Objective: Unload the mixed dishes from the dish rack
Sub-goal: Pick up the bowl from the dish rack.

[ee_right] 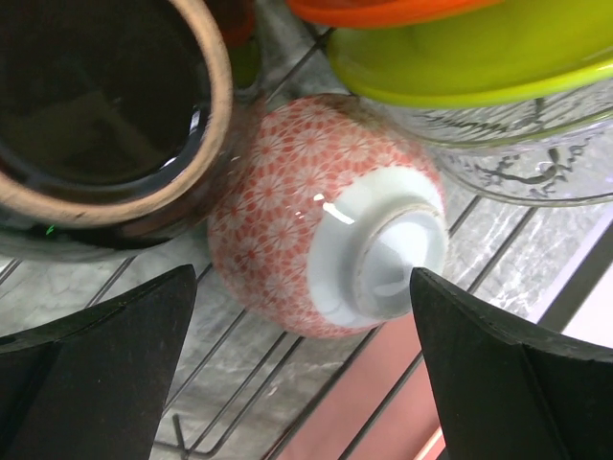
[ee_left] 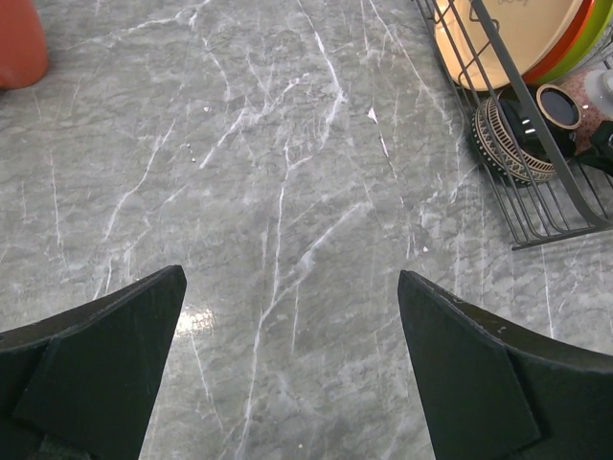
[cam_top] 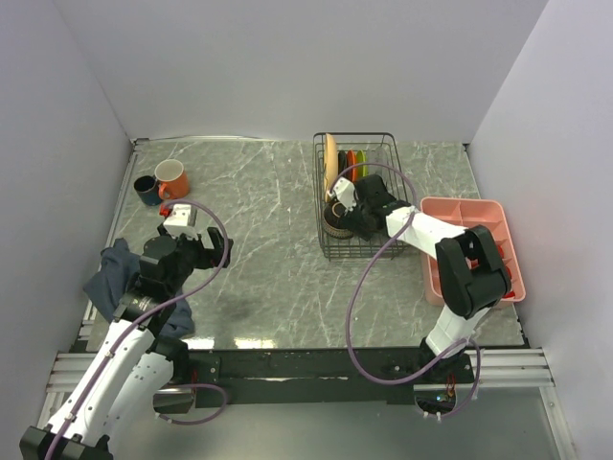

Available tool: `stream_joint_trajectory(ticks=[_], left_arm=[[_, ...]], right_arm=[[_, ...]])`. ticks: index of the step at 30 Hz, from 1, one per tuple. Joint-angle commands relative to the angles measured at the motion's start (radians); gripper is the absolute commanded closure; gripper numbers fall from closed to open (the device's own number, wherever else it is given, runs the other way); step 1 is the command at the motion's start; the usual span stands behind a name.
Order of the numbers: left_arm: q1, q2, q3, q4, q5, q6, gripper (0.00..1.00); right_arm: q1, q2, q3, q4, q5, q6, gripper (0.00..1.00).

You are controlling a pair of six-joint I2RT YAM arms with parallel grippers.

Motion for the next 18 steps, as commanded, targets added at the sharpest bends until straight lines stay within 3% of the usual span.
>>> stream_joint_trajectory(ticks=[1, 18], left_arm=[[-0.004, 0.004, -0.004, 0.043, -0.012, 0.017, 0.01], [-0.004, 0.022, -0.002, 0.044, -0.008, 0.017, 0.0]], right_arm=[[0.007, 0.029, -0.026, 0.084, 0.051, -0.008, 0.0], [0.035, 0.09, -0.026, 0.106, 0.119, 0.022, 0.0]])
